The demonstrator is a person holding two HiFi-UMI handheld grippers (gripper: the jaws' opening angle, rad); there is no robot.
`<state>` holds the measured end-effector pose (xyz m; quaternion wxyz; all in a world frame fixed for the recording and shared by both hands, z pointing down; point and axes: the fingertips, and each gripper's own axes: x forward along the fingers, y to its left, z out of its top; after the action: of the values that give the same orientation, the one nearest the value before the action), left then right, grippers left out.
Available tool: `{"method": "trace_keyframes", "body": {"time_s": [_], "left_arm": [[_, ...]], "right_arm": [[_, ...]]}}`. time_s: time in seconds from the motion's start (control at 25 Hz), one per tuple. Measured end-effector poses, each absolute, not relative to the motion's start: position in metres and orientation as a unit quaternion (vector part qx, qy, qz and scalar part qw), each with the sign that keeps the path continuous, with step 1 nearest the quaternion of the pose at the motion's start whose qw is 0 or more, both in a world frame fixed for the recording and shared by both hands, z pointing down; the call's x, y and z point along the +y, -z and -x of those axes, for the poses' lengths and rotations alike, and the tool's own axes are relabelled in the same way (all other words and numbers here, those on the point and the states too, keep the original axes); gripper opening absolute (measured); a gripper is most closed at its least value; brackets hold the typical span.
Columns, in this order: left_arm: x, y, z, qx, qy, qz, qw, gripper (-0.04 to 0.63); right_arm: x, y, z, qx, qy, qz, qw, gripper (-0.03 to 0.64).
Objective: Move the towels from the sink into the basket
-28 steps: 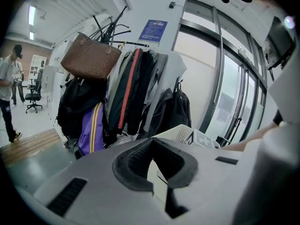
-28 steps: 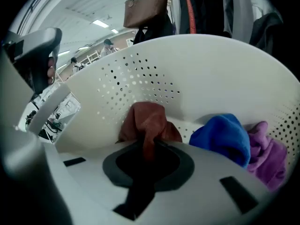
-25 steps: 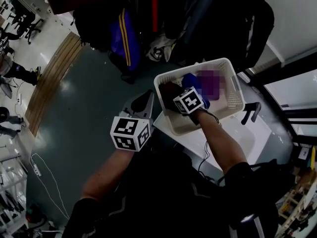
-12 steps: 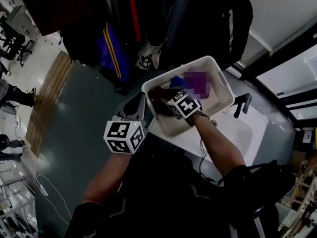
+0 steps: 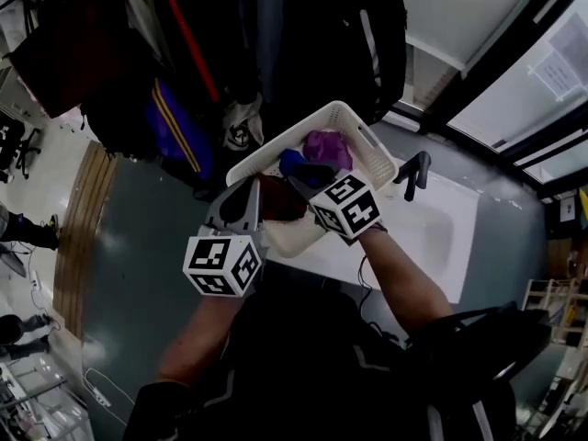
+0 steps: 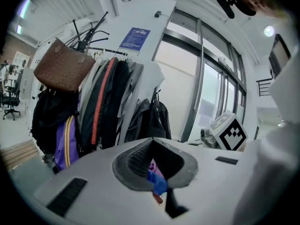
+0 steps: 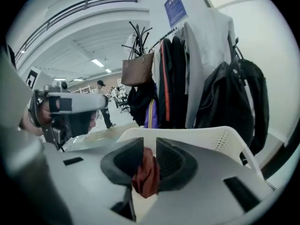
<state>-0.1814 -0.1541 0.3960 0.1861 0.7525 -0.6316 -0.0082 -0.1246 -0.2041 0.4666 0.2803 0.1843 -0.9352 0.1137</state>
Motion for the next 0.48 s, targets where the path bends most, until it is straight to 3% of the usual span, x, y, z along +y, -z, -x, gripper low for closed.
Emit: {"method": "trace_keyframes", "body": {"time_s": [0.48], "left_arm": [[-0.181,-0.377,0.108,-0.558,-0.001,-0.810,0.178,0.003]], "right_arm": [[-0.221,-0.386,0.003,-0.919,-0.087,-0.342,0.179,0.020]]}}
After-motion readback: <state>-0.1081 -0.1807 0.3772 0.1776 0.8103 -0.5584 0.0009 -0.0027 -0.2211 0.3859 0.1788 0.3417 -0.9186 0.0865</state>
